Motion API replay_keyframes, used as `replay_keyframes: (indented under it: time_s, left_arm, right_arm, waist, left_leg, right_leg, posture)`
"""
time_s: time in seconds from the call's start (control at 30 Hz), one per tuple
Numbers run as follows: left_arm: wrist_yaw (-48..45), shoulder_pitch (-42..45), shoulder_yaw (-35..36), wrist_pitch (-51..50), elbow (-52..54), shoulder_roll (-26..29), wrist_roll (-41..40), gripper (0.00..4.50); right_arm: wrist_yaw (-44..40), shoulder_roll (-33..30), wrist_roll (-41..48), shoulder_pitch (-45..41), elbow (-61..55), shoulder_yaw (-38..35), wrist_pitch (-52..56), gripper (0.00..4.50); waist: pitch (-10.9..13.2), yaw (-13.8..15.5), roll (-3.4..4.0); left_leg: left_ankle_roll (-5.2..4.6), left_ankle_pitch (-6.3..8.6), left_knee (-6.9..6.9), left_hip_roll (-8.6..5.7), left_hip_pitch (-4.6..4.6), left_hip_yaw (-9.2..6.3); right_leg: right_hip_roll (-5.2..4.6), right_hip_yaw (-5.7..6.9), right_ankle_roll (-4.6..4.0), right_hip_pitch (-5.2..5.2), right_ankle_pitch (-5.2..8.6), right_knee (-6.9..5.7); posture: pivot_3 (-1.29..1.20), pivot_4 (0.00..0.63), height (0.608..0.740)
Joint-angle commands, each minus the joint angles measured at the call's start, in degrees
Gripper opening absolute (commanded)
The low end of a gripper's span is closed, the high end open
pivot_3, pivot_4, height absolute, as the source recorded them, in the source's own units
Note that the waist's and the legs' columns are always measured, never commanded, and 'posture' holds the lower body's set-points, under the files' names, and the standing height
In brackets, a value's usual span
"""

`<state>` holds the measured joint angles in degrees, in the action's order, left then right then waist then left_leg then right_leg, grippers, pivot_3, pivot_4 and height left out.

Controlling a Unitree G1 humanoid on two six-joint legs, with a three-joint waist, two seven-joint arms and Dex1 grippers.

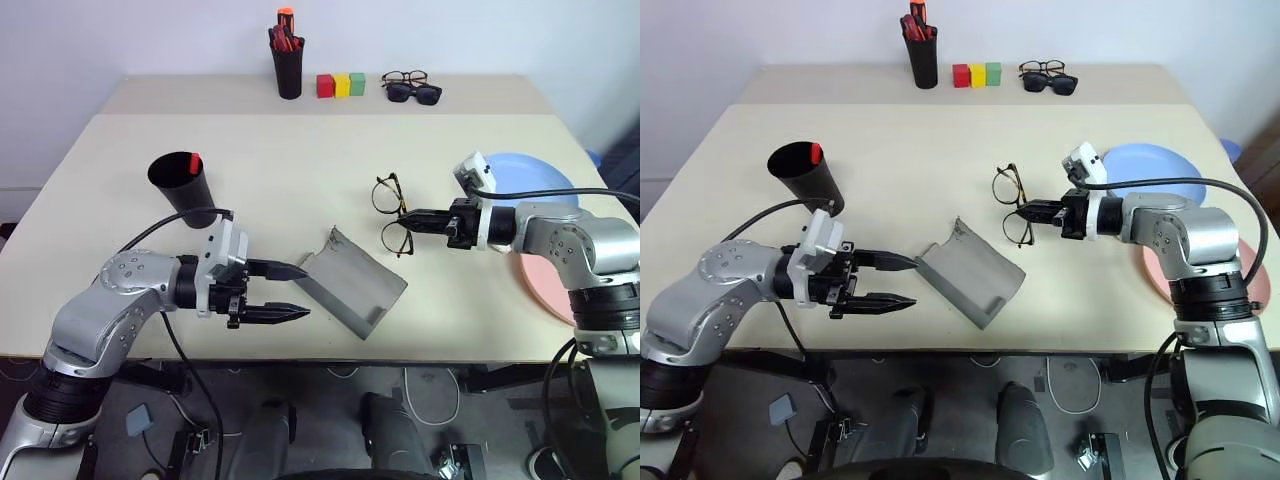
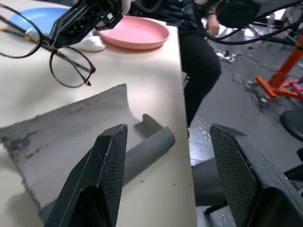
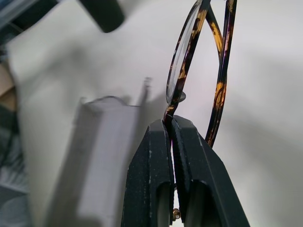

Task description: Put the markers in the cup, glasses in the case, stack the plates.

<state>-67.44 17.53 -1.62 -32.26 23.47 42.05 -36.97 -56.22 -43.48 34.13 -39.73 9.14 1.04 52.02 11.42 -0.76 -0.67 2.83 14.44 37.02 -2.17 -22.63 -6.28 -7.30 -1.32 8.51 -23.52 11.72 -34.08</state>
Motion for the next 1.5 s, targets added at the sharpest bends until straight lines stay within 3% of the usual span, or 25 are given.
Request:
replay_keyframes:
  time_s: [0.03, 0.43, 0.63, 1.13, 1.5]
  left_arm:
    - [0.66, -0.17, -0.32, 0.02, 1.74, -0.2, -0.62, 2.83]
    - [-0.41, 2.06, -1.65, 0.52, -1.21, -0.79, -0.3, 2.83]
    - [-1.14, 1.66, -0.97, 0.8, -1.46, -0.22, -0.54, 2.83]
    - [-0.72, -2.37, 1.03, 3.48, -1.04, 2.22, 0.79, 2.83]
    - [1.3, -3.86, 1.82, 2.92, 0.75, 2.0, 0.38, 2.83]
  right_arm:
    - [-0.25, -0.46, 4.04, -1.51, -2.98, -4.98, 3.91, 0.07]
    - [6.37, 4.26, 21.28, 2.0, -16.55, -14.44, 22.39, 0.07]
    - [10.62, 7.11, 25.39, 7.57, -22.89, -14.2, 24.67, 0.07]
    - [10.49, 10.25, 10.65, 16.03, -22.25, -0.78, 6.08, 0.07]
    - [3.28, 5.66, 6.51, 18.07, -22.02, 4.57, 3.12, 0.07]
  waist:
    - [0.0, -0.07, 0.0]
    - [0.01, -0.1, 0.02]
    - [0.01, -0.04, 0.01]
    - [0.01, -0.11, 0.02]
    - [0.01, -0.11, 0.02]
  left_leg:
    - [0.0, 0.0, 0.0, 0.0, 0.0, 0.0]
    - [0.0, 0.0, 0.01, 0.01, 0.01, -0.02]
    - [-0.01, 0.0, -0.04, 0.01, -0.01, -0.03]
    - [0.0, 0.0, -0.01, 0.02, 0.0, -0.02]
    - [0.0, 0.0, -0.02, 0.02, 0.0, -0.03]
  right_leg:
    - [0.0, 0.0, 0.0, -0.01, 0.0, -0.01]
    - [0.01, 0.0, -0.02, -0.03, 0.0, -0.05]
    - [0.01, 0.02, 0.0, -0.04, 0.0, -0.03]
    - [0.01, 0.01, -0.03, -0.06, 0.0, -0.04]
    - [0.01, 0.01, -0.03, -0.06, 0.01, -0.03]
  posture:
    - [0.0, 0.15, 0.739]
    - [0.0, 0.15, 0.739]
    - [0.0, 0.15, 0.739]
    - [0.0, 0.15, 0.739]
    - [0.0, 0.15, 0.739]
